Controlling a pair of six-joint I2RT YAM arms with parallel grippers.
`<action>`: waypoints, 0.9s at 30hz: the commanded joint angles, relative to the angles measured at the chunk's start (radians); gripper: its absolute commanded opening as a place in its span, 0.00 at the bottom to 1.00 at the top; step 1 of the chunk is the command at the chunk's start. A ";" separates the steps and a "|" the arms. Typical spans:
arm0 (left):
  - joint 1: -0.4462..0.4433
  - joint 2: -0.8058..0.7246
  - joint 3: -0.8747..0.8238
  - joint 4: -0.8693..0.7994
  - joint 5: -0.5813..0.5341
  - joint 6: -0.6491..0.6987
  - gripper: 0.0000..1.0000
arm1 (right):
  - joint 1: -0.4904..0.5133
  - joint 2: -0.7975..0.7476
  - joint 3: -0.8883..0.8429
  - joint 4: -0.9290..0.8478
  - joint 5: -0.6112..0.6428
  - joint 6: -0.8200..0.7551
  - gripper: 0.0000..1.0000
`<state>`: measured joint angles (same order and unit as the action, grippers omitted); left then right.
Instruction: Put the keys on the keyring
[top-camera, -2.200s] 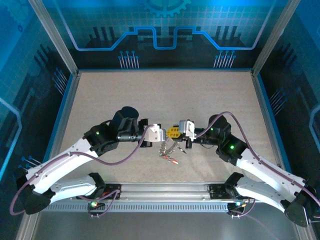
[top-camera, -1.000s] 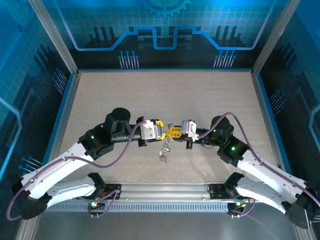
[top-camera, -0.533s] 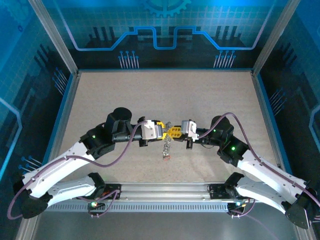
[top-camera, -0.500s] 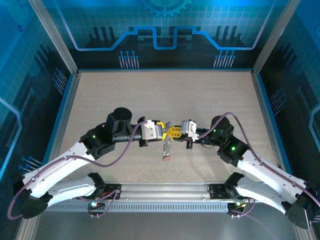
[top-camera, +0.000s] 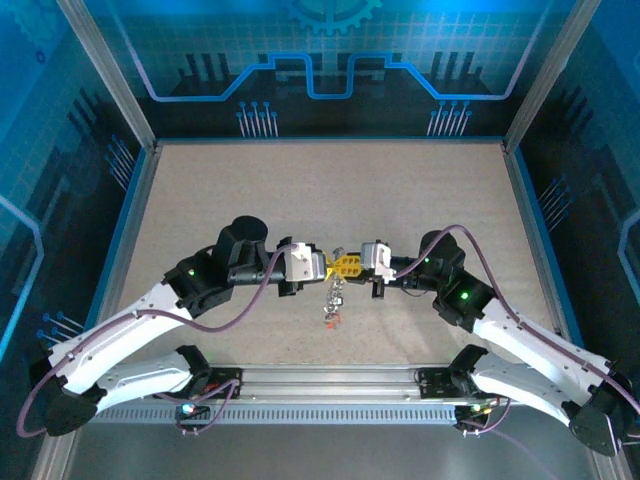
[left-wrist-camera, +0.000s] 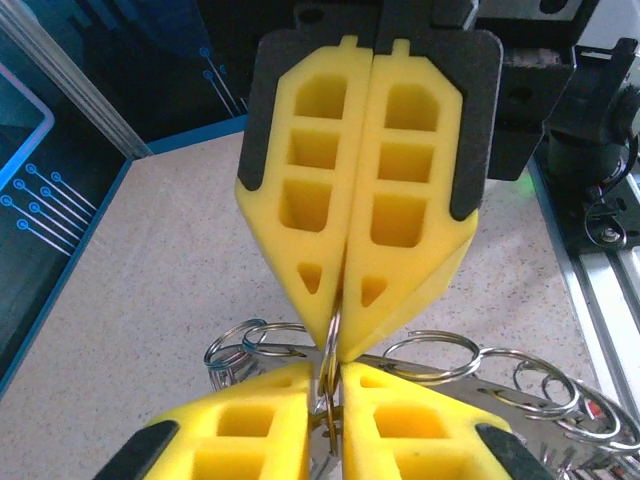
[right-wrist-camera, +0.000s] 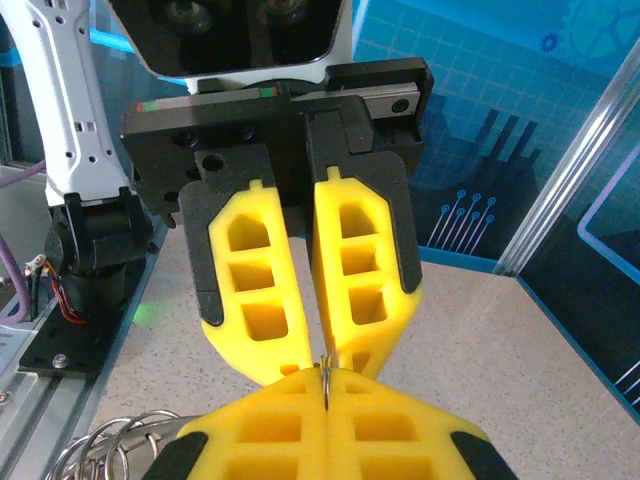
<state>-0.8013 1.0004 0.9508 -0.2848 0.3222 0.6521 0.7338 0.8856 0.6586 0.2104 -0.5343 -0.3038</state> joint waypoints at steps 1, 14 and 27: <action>0.010 -0.009 0.032 0.009 0.012 -0.016 0.12 | -0.002 0.001 0.024 -0.003 -0.036 -0.047 0.00; 0.008 0.069 0.161 -0.252 -0.064 0.111 0.00 | -0.001 0.009 0.129 -0.317 0.078 -0.222 0.21; -0.026 0.177 0.301 -0.433 -0.181 0.202 0.00 | -0.007 0.073 0.104 -0.246 0.052 -0.133 0.25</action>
<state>-0.8158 1.1748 1.2064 -0.6777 0.1535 0.8097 0.7338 0.9474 0.7670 -0.0715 -0.4747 -0.4782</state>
